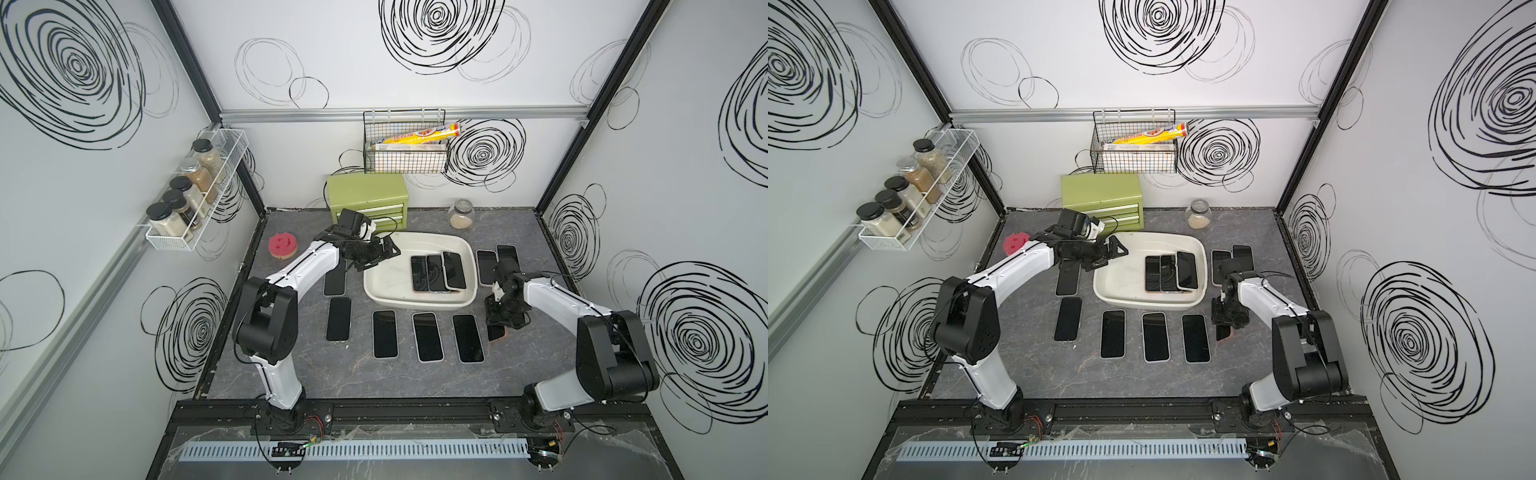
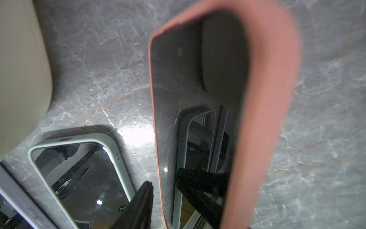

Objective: Take the phone out of the storage box
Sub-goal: Place the phone at the center of the board.

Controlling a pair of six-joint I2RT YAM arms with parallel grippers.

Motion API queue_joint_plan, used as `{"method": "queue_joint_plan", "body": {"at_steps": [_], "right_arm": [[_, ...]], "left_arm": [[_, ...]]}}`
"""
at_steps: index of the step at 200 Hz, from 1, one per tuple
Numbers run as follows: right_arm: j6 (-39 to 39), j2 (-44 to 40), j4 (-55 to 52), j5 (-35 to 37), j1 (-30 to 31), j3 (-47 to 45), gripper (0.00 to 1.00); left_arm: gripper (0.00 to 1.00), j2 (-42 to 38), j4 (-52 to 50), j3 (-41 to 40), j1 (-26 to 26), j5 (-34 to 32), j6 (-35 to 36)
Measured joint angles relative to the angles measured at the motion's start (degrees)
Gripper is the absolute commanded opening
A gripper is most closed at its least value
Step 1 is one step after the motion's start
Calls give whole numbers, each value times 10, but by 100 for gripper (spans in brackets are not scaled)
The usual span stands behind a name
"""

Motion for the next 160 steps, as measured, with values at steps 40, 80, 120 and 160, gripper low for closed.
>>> {"method": "queue_joint_plan", "body": {"at_steps": [40,80,120,160], "right_arm": [[4,19,-1,12,-4,0,52],[6,40,0,9,-9,5,52],[5,55,-2,2,-20,12,61],[13,65,-4,3,-38,14,68]], "left_arm": [[99,0,0,-2,0,-1,2],[99,0,0,-9,0,-3,5],[99,-1,-1,-12,0,-5,7],[99,-1,-1,-12,0,-7,9]]}}
